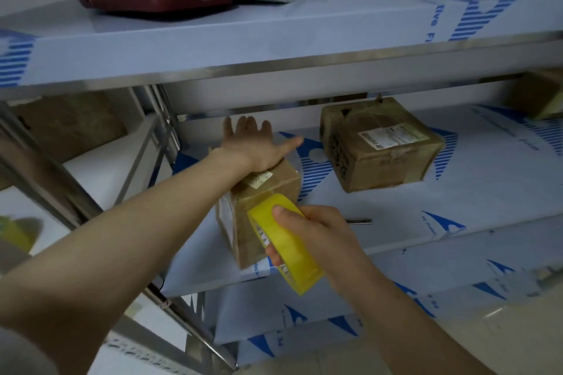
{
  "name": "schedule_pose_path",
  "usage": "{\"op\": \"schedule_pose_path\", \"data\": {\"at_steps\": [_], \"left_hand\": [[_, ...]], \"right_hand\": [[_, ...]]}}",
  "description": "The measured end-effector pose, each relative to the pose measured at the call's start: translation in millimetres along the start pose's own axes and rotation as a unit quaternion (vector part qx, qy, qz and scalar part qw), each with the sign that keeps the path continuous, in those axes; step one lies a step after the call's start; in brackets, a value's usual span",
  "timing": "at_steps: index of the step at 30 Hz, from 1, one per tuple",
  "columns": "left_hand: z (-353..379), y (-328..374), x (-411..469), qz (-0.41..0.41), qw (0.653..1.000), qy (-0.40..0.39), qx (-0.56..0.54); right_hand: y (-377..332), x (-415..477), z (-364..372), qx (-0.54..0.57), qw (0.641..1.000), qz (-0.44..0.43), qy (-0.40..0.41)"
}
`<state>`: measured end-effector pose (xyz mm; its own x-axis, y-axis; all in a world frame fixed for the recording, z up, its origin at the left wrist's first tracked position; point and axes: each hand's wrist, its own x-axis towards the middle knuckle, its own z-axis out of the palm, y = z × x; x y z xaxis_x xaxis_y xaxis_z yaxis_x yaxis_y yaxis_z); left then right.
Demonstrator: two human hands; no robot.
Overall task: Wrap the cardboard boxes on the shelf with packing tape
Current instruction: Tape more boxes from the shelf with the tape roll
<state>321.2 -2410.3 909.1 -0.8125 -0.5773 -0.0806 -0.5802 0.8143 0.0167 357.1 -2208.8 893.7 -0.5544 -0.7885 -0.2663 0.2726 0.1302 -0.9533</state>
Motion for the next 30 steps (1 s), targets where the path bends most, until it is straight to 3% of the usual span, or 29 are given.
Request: {"op": "schedule_pose_path", "data": {"at_steps": [5,9,13,16,18,21,24,27,30], "left_hand": [[4,12,-28,0.041,0.999,-0.016,-0.014],[-13,-5,-31,-0.028,0.994,-0.105,-0.012],[-9,-20,-32,-0.055,0.992,-0.090,-0.065],[-20,-27,-33,-0.003,0.980,-0.090,-0.178],[-34,-39,-41,0.019,0.951,-0.127,-0.282],[-42,-64,-52,0.039,0.870,-0.153,-0.467],[-40,-72,-64,0.089,0.800,-0.167,-0.570],[-33,-83,-73,0.101,0.725,-0.153,-0.664],[-9,-101,-73,0.066,0.714,-0.116,-0.687]], "right_hand": [[0,3,-1,0.000,1.000,0.007,0.003],[-1,-1,-2,-0.010,1.000,0.011,-0.005],[-6,-1,-4,-0.007,1.000,0.019,-0.009],[-16,-2,-9,0.047,0.998,0.035,-0.011],[-27,-2,-14,0.046,0.998,0.020,-0.033],[-53,-1,-14,0.039,0.993,-0.003,-0.108],[-85,5,-9,0.079,0.982,-0.010,-0.169],[-111,18,1,0.118,0.977,-0.001,-0.180],[-118,36,17,0.124,0.976,0.029,-0.176]]}}
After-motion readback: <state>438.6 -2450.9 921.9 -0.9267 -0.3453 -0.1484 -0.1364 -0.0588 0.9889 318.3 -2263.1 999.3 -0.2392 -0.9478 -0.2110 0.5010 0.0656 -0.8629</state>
